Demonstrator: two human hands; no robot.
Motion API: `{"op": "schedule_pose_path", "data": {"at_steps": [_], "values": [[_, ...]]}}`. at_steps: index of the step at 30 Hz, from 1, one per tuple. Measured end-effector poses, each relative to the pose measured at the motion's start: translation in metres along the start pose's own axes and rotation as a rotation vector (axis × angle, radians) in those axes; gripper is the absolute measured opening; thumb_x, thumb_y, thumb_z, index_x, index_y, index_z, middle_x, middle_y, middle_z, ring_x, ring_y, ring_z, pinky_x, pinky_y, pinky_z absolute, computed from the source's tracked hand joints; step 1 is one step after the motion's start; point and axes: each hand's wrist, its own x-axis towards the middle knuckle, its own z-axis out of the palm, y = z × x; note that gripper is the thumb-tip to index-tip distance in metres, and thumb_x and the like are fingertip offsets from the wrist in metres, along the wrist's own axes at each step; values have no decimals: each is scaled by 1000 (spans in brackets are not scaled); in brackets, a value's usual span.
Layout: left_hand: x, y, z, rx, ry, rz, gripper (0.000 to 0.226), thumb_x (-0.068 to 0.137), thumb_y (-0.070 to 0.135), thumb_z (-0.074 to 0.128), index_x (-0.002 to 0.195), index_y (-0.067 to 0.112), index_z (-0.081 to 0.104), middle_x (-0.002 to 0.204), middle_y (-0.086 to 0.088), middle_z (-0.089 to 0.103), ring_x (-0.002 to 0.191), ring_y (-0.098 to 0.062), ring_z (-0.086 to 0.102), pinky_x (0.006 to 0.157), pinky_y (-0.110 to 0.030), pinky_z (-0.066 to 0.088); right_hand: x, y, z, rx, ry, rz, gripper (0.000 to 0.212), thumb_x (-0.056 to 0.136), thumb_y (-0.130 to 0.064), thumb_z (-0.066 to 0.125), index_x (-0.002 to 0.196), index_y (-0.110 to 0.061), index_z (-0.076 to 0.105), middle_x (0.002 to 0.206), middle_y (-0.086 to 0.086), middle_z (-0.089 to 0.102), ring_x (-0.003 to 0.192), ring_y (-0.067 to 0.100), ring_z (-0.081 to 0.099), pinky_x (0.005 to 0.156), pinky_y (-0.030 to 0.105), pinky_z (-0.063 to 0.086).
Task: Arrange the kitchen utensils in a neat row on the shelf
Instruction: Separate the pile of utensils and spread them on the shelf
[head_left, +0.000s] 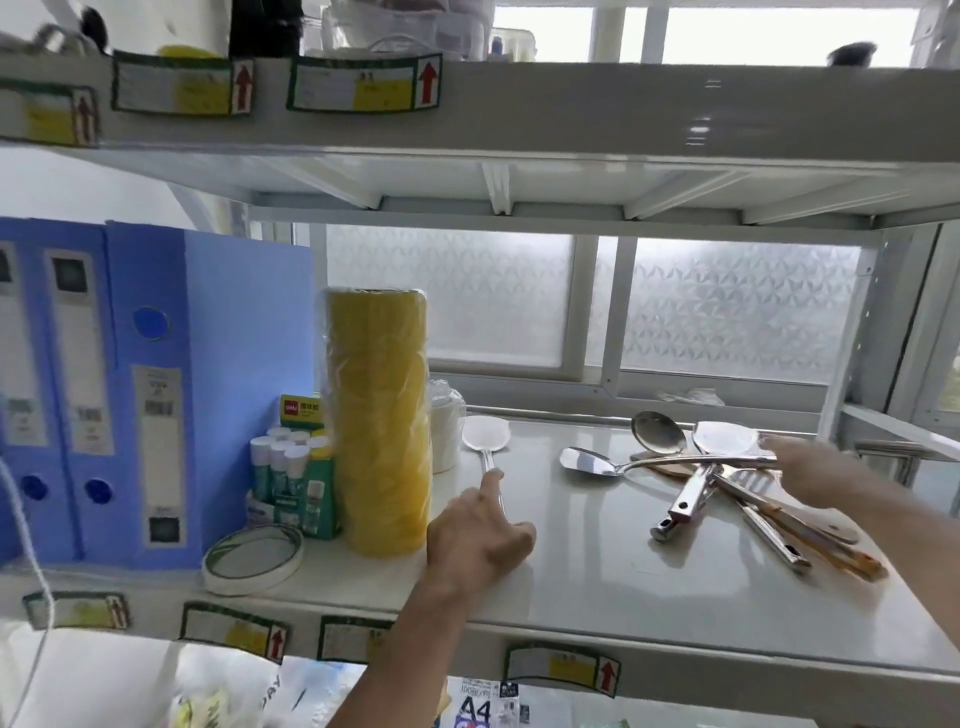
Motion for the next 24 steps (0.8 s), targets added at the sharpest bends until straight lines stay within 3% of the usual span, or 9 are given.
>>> {"op": "schedule_pose_path", "data": {"at_steps": [4,7,10,12,14,19,22,24], "values": [[2,0,4,39,-1,-18,76,82,41,49,154,25,32,139,-8,47,131,-27,44,102,-40,44,-7,-6,3,-160,15,-1,51,92,-10,37,137,-32,48,142,-2,56,130,26,51,95,41,41],[3,-1,4,54,-11,-19,74,83,39,48,153,21,35,139,-10,44,134,-28,40,104,-39,42,-10,-9,1,-279,39,-60,39,91,-14,41,126,-30,49,131,-3,61,122,23,54,89,37,42],[4,0,4,63,-24,-6,72,83,38,46,152,24,39,139,-9,45,133,-27,41,104,-40,42,-9,-5,-6,-310,76,-119,20,95,-18,41,104,-32,51,116,-8,63,109,18,53,81,34,42],[4,1,5,71,-28,-1,71,82,39,45,152,24,40,139,-9,45,132,-27,41,105,-40,41,-7,1,-13,-288,39,-188,7,98,-32,50,92,-33,48,110,-8,64,97,15,52,84,33,47],[5,2,6,75,-28,2,71,82,39,44,151,24,41,139,-10,45,131,-28,41,105,-41,41,-9,1,-23,-258,-30,-261,20,96,-41,57,82,-33,45,101,-9,63,90,13,56,88,34,51],[5,2,9,47,-23,-34,69,85,35,44,152,24,40,142,-11,42,132,-29,40,108,-41,39,-37,-39,-56,-179,-73,-354,27,99,-38,55,79,-27,42,84,-8,55,84,19,57,82,34,48],[5,2,8,41,4,-58,64,87,33,45,150,21,41,139,-12,42,129,-30,43,104,-41,41,-54,-70,-69,-68,-22,-342,15,99,-33,55,89,-21,53,104,6,67,98,27,63,86,34,50],[4,2,7,37,16,-67,61,88,32,46,146,17,43,136,-12,44,126,-29,44,102,-40,42,-68,-93,-70,42,22,-284,20,99,-29,53,97,-12,63,109,15,67,103,33,64,82,33,49]]}}
